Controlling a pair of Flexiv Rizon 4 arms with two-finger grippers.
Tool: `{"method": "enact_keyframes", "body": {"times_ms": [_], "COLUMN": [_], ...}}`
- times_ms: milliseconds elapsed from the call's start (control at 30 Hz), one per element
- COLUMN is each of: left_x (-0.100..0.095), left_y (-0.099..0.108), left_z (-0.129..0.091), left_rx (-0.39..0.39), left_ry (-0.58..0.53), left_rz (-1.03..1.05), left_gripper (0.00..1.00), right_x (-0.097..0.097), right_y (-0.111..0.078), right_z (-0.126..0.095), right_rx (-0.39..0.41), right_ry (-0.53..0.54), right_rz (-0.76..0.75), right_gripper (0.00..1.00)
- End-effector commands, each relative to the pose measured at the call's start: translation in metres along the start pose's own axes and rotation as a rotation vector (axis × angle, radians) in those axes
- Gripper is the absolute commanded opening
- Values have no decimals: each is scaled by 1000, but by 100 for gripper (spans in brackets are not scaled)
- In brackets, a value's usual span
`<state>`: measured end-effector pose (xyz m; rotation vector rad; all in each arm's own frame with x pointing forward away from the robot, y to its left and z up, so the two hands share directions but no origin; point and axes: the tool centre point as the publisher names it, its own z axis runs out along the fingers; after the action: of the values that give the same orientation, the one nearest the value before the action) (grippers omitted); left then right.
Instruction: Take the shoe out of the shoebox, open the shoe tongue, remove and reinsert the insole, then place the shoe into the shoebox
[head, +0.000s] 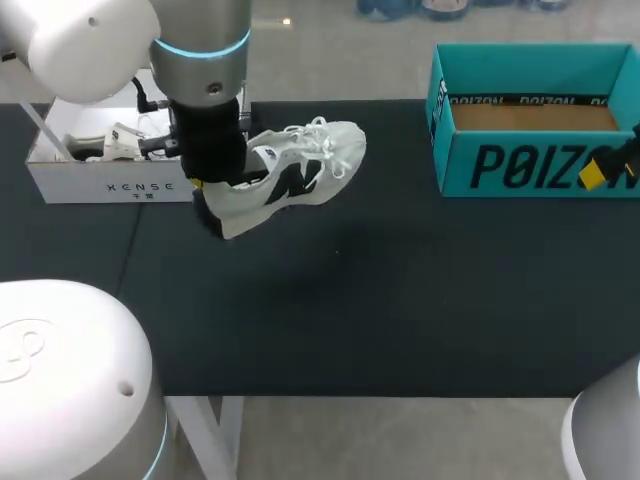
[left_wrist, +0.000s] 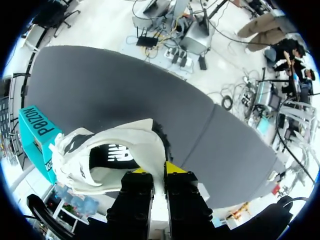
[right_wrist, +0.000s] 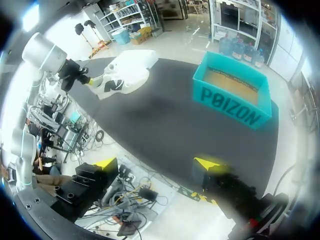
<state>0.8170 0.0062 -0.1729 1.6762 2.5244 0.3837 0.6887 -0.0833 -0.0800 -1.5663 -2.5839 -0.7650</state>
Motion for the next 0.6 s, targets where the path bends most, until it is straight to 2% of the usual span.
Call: {"method": "enact_keyframes", "body": {"times_ms": [33,100,267,367,600], "left_x": [29,41,66,85,132], "left_y": [28,45,84,109,170], "left_z": [-2,-1,6,10,22], "left_rx": [1,-35,-40,-71,-157], "left_ry": [-60,-33,-38,-60,-32], "left_rz": [51,90,219,295,413], "left_gripper": [0,0,0,0,0], "right_x": [0,0,0,0,0], "right_y": [3,3,3,3,3], "right_z": [0,0,0,0,0], "right_rx": [7,7,7,7,7], "right_ry": [1,1,1,1,1], "right_rz": [1,1,1,1,1], "right_gripper": [100,100,100,100,100]}}
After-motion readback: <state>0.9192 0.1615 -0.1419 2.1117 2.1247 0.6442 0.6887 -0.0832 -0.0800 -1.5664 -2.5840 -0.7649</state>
